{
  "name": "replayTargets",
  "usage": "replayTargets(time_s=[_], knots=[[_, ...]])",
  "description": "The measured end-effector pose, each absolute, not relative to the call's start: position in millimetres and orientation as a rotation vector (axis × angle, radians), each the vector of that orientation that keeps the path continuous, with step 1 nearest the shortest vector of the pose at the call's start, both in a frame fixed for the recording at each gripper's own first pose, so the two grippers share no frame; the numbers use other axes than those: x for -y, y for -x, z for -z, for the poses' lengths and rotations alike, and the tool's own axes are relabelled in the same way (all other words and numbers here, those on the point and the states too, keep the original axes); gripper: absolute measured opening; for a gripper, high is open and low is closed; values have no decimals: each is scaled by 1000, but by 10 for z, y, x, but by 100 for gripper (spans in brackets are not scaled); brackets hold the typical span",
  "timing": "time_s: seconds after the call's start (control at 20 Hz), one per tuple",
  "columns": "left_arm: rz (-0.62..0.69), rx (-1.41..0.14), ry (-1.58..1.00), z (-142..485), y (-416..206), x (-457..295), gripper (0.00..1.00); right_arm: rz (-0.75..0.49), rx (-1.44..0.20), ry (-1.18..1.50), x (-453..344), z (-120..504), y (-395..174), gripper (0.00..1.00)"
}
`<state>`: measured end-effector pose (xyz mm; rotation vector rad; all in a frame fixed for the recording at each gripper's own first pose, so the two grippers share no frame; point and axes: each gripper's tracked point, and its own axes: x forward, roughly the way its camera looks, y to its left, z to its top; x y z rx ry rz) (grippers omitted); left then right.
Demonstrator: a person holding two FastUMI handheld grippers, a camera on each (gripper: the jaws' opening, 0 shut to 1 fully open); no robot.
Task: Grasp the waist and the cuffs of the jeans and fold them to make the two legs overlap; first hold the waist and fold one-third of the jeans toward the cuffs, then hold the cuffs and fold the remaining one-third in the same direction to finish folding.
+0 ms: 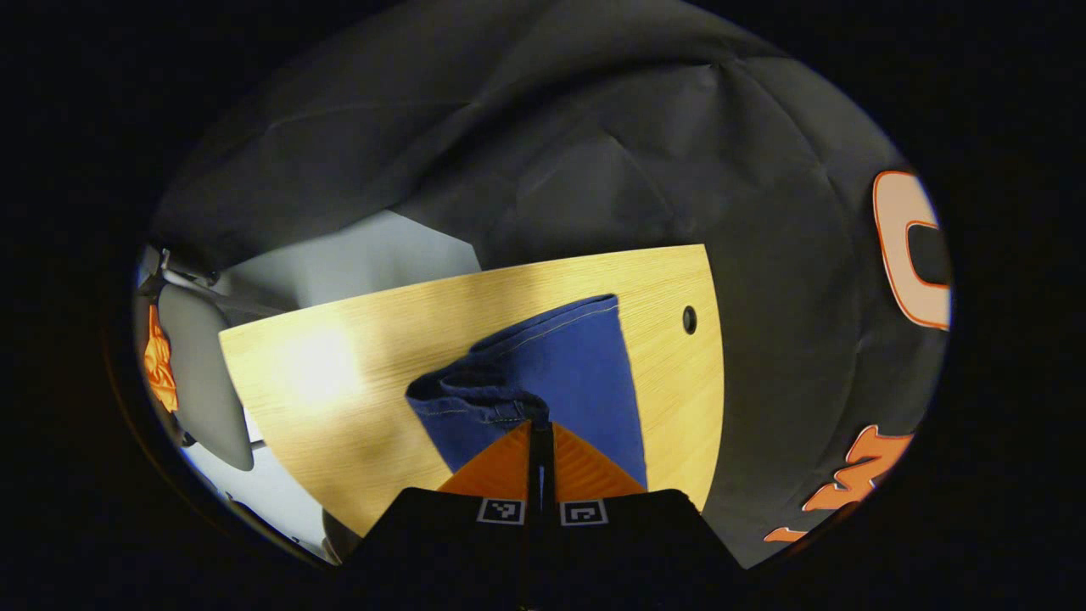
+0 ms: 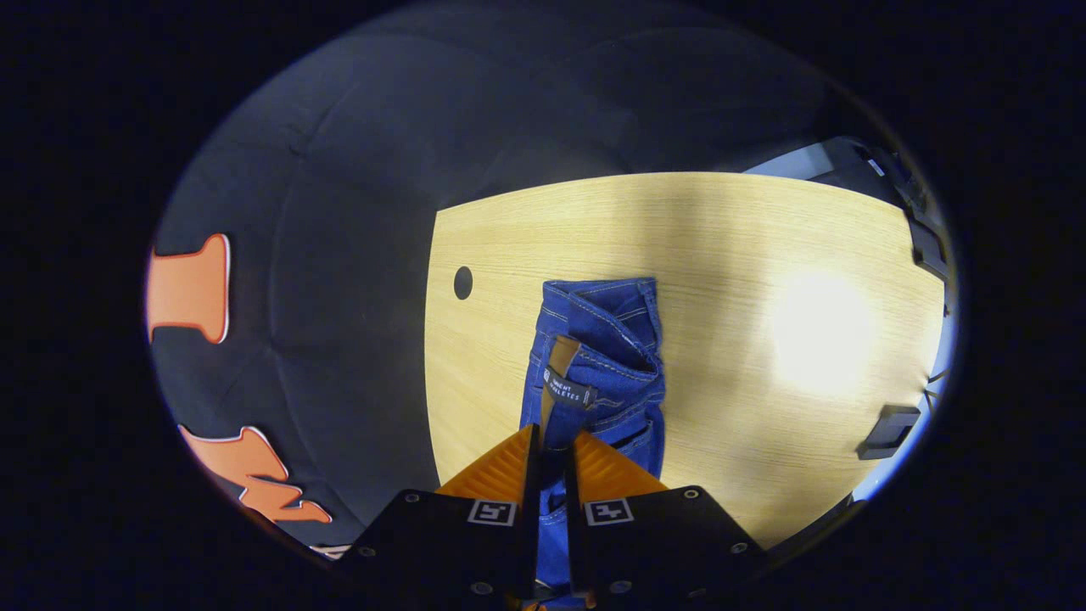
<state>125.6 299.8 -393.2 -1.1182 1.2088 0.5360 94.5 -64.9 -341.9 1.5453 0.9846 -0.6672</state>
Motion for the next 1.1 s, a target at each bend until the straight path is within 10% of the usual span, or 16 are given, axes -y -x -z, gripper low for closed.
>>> replayTargets(time_s=[0.55, 0.65, 0.7, 0.75, 0.85, 1.1], knots=[[-291, -1421, 639, 4514, -2294, -2819, 6, 664, -1093, -1388, 612, 3679, -1744, 19], [-205, -1364, 499, 4332, -2371, -2825, 23, 580, -1061, -1336, 636, 3563, -1811, 43], [-152, -1333, 451, 4240, -2435, -2767, 37, 551, -1050, -1303, 635, 3488, -1774, 42], [-104, -1300, 398, 4144, -2484, -2728, 55, 538, -1035, -1264, 672, 3418, -1702, 69], [-51, -1204, 283, 3915, -2538, -2663, 89, 535, -1032, -1170, 753, 3342, -1473, 81], [-21, -871, 136, 3212, -2632, -2415, 96, 552, -1064, -1051, 807, 3549, -1043, 89]])
